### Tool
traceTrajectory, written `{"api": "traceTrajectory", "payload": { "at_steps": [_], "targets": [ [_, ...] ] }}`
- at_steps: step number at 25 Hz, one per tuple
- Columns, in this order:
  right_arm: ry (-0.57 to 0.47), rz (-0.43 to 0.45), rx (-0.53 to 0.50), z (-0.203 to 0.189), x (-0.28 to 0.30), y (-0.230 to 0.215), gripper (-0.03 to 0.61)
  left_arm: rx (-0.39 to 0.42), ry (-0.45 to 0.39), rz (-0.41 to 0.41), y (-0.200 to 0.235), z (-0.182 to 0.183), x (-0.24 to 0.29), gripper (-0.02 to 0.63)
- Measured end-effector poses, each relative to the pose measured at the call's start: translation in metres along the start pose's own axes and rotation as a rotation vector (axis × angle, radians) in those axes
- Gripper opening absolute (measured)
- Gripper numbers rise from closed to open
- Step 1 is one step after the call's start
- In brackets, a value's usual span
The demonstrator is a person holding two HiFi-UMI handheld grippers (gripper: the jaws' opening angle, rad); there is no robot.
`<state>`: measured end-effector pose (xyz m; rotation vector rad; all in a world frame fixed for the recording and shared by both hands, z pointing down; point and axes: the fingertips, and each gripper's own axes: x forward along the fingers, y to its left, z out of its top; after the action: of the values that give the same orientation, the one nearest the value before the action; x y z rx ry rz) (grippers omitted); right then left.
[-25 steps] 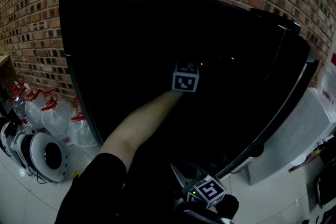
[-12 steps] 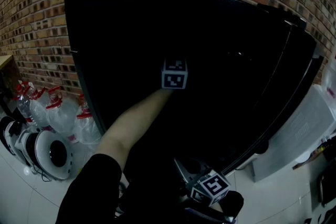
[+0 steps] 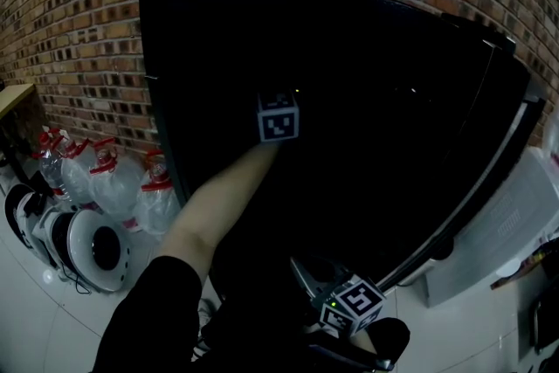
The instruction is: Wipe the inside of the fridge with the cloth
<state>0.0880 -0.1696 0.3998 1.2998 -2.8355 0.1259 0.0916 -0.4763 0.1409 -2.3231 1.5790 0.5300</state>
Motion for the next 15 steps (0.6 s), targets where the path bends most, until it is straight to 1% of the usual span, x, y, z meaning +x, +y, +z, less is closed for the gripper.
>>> {"api": "traceTrajectory", "payload": {
  "at_steps": [4, 11, 14, 15],
  "targets": [
    [0.007, 0.016, -0.016, 0.002, -0.001, 0.004, 0.005, 0.017, 0.004, 0.086, 0.022, 0.001, -0.003, 0.048],
    [-0.024, 0.003, -0.003, 0.003, -0.013, 0.002, 0.005, 0.164, 0.008, 0.227, 0.039, 0.002, -0.007, 0.048],
    [-0.033, 0.008, 0.001, 0.002, -0.017, 0.0, 0.005, 0.211, 0.013, 0.255, 0.041, 0.005, -0.008, 0.048],
    [-0.036, 0.007, 0.002, 0.003, -0.019, -0.001, 0.005, 0.212, 0.012, 0.259, 0.041, 0.006, -0.008, 0.048]
  ]
}}
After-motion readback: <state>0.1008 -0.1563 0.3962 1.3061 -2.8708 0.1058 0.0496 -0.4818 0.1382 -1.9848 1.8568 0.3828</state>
